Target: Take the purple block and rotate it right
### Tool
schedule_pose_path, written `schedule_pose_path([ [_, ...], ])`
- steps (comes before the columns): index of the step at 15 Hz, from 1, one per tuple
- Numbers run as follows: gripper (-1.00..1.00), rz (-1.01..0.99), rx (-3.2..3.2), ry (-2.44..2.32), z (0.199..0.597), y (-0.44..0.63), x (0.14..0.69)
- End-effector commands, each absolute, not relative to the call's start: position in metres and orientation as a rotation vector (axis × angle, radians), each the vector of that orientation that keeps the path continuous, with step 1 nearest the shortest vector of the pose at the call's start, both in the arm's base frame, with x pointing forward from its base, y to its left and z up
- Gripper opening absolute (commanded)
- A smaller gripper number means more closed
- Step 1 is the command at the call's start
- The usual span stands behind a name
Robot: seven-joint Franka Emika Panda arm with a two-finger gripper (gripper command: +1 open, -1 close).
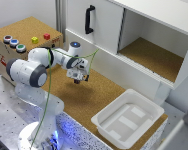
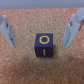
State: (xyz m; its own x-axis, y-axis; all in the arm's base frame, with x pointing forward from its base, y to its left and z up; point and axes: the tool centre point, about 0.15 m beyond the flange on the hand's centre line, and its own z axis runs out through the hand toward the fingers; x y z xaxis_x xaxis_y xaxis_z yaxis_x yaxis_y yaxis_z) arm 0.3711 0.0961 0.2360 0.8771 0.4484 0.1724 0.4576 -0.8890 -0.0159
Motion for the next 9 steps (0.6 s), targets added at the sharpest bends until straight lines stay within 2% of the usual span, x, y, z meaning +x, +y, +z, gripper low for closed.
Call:
schedule_pose_path([
  [1, -1.00, -0.267, -2.965, -0.763, 0.207, 0.110, 0.394],
  [5, -1.00, -0.238, -2.988, -0.790, 0.193, 0.111, 0.398],
  [9, -1.00, -0.261, -2.994, -0.799, 0.205, 0.110, 0.400],
])
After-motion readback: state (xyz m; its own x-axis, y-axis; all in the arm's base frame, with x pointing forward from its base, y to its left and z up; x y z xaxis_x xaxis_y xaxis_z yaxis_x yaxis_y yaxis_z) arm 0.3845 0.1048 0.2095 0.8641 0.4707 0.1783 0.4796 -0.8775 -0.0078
